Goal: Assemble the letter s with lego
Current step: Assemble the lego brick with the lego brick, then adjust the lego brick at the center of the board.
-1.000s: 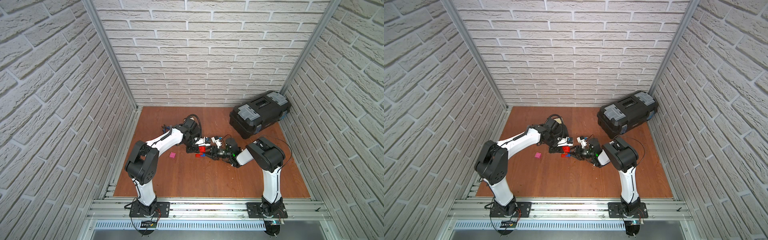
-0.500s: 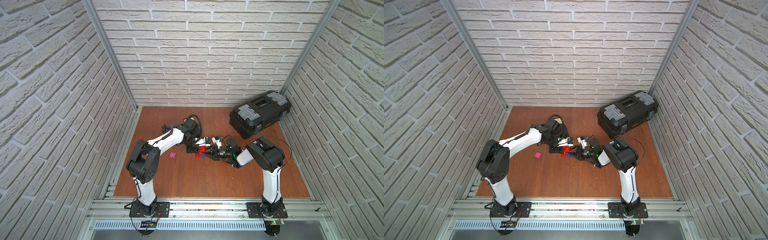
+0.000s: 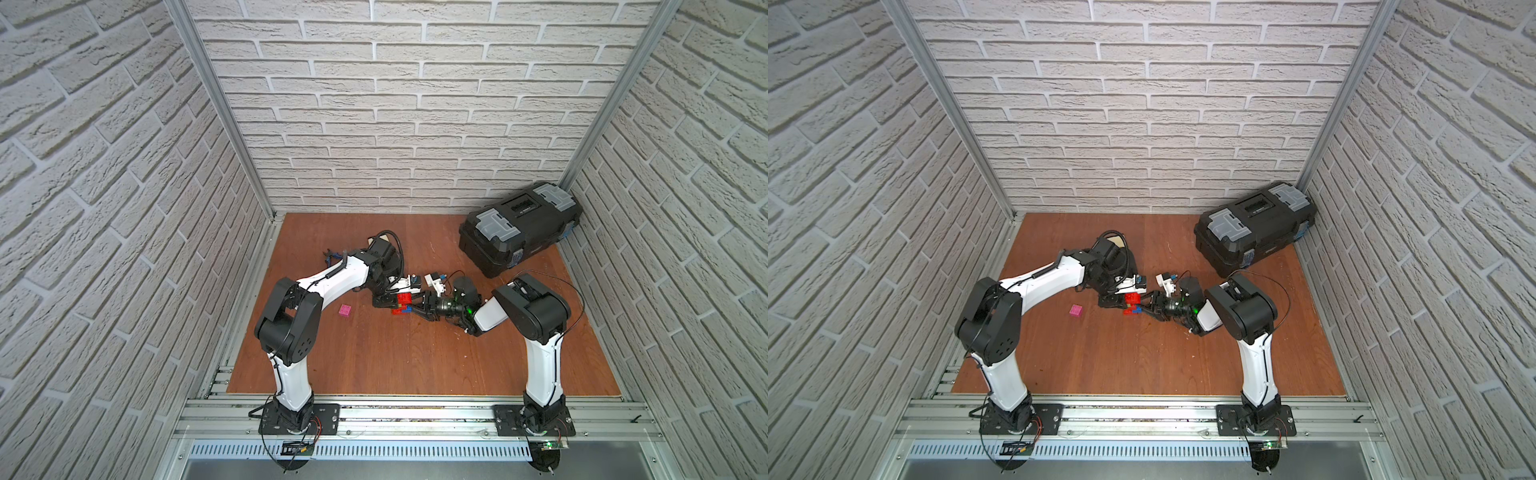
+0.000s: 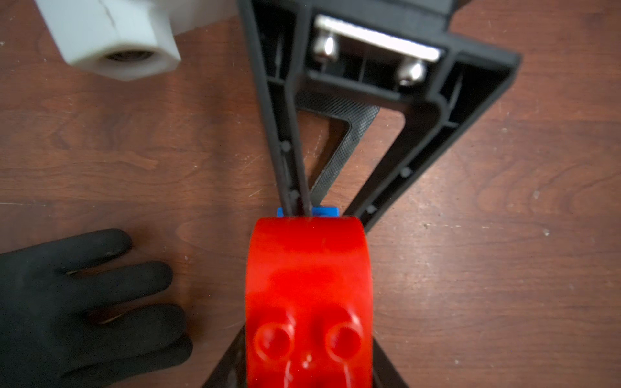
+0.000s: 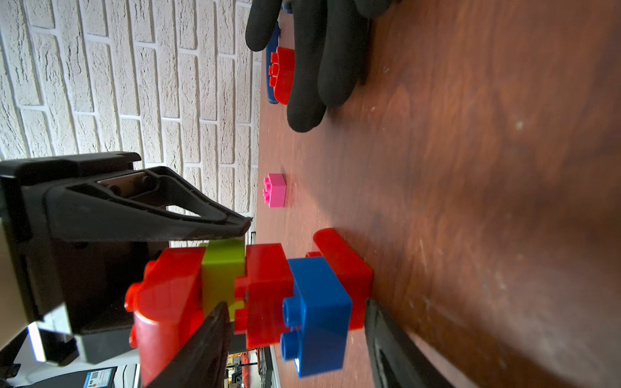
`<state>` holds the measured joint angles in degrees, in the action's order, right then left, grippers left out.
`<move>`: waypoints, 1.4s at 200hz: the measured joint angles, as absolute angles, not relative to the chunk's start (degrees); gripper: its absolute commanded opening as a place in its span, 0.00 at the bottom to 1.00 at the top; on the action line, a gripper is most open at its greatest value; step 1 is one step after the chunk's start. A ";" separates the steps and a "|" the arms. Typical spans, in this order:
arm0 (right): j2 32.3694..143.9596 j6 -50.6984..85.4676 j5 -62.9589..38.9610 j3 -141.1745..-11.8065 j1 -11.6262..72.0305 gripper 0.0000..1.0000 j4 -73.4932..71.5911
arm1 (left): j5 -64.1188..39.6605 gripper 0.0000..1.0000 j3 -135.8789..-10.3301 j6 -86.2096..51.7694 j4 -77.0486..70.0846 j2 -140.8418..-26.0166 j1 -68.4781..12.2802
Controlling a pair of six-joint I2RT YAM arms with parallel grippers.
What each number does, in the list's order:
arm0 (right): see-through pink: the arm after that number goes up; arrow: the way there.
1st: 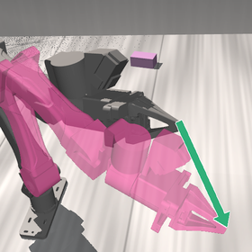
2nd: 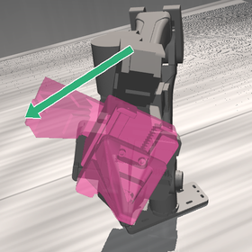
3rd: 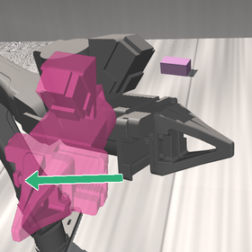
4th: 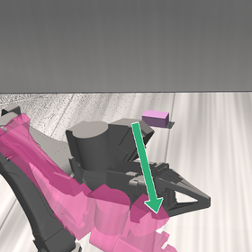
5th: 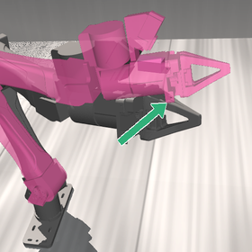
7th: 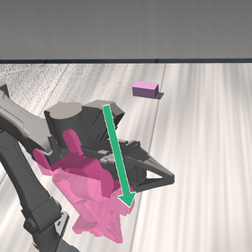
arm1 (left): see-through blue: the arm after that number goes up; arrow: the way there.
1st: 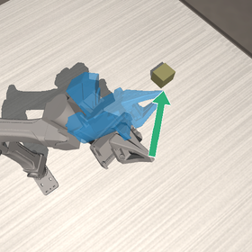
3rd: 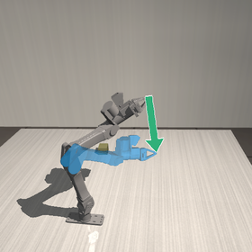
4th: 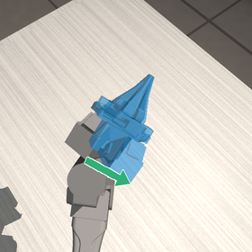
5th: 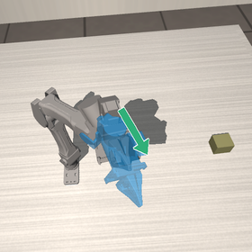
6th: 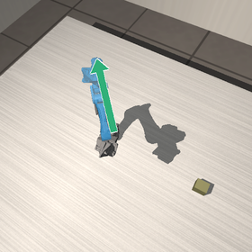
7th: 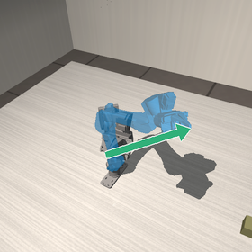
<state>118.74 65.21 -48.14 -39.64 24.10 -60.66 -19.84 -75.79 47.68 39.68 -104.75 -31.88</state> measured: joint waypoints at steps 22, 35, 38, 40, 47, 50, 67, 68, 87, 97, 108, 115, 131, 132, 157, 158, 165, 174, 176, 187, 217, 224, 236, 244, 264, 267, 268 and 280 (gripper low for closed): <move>118.76 65.21 -48.14 -39.64 24.08 0.66 -60.69 | -19.94 0.46 -75.79 47.33 39.68 -104.75 -31.83; 118.74 65.23 -48.16 -39.64 24.08 0.66 -60.73 | -20.03 0.46 -75.79 47.27 39.66 -104.75 -31.77; 118.76 65.23 -48.16 -39.64 24.08 0.66 -60.73 | -20.05 0.46 -75.79 47.24 39.66 -104.75 -31.77; 118.74 65.23 -48.16 -39.62 24.05 0.66 -60.73 | -20.05 0.46 -75.79 47.20 39.64 -104.75 -31.77; 118.76 65.23 -48.18 -39.57 24.03 0.66 -60.80 | -20.08 0.46 -75.79 47.09 39.64 -104.75 -31.75; 118.76 65.23 -48.16 -39.53 24.03 0.66 -60.84 | -20.14 0.46 -75.79 47.00 39.64 -104.75 -31.75; 118.74 65.14 -48.31 -39.29 23.81 0.67 -61.19 | -20.34 0.47 -75.79 46.72 39.64 -104.75 -31.70; 118.74 65.14 -48.31 -39.29 23.79 0.67 -61.21 | -20.34 0.47 -75.79 46.72 39.64 -104.75 -31.70; 118.61 64.86 -48.36 -38.85 23.42 0.67 -61.65 | -20.67 0.48 -75.79 46.50 39.64 -104.75 -31.55; 118.45 64.47 -48.49 -38.63 23.16 0.67 -61.65 | -20.75 0.49 -75.79 46.44 39.62 -104.75 -31.51; 118.19 63.79 -48.51 -38.39 22.90 0.67 -61.45 | -20.91 0.50 -75.79 46.37 39.62 -104.75 -31.51; 117.97 63.33 -48.51 -38.26 22.74 0.67 -61.21 | -20.97 0.52 -75.79 46.30 39.62 -104.75 -31.51; 117.51 62.13 -48.56 -38.00 22.44 0.67 -60.47 | -21.15 0.55 -75.79 46.26 39.66 -104.75 -31.51; 117.49 62.02 -48.58 -37.98 22.41 0.67 -60.45 | -21.17 0.55 -75.79 46.15 39.66 -104.75 -31.51; 116.60 59.13 -48.77 -37.39 22.00 0.66 -59.07 | -21.34 0.61 -75.79 45.93 39.81 -104.75 -31.51; 116.53 59.02 -48.77 -37.36 21.98 0.66 -59.00 | -21.34 0.62 -75.79 45.93 39.81 -104.73 -31.51; 116.01 57.76 -48.77 -37.04 21.82 0.67 -58.26 | -21.39 0.64 -75.79 45.80 39.90 -104.73 -31.51; 115.15 55.90 -48.75 -36.67 21.58 0.67 -56.88 | -21.43 0.68 -75.79 45.58 40.01 -104.66 -31.51; 114.93 55.35 -48.75 -36.58 21.56 0.67 -56.51 | -21.43 0.69 -75.81 45.67 40.05 -104.64 -31.51; 113.65 52.42 -48.71 -36.10 21.34 0.67 -54.30 | -21.52 0.76 -75.79 45.34 40.25 -104.47 -31.48; 108.97 41.32 -46.63 -35.18 21.15 0.70 -45.10 | -22.13 0.83 -75.81 44.86 40.75 -102.89 -31.16; 108.07 38.54 -45.93 -35.03 21.15 0.70 -43.29 | -22.33 0.84 -75.81 44.71 40.86 -102.26 -30.98; 107.02 34.11 -45.23 -34.89 21.17 0.71 -41.28 | -22.79 0.86 -75.81 43.97 41.08 -100.88 -30.59; 106.50 31.09 -44.60 -34.79 21.26 0.71 -40.42 | -23.24 0.87 -75.81 43.68 41.21 -99.85 -30.24; 105.69 24.49 -43.00 -34.00 22.04 0.71 -40.18 | -24.21 0.90 -75.81 42.46 41.78 -97.30 -29.32; 105.62 23.73 -42.78 -33.82 22.15 0.71 -40.38 | -24.36 0.90 -75.81 42.33 41.82 -96.88 -29.19; 105.60 23.27 -42.63 -33.74 22.20 0.71 -40.45 | -24.43 0.90 -75.81 42.28 41.87 -96.82 -29.17; 105.58 20.03 -41.69 -33.04 22.90 0.71 -41.85 | -24.93 0.91 -75.79 41.71 42.00 -95.20 -28.82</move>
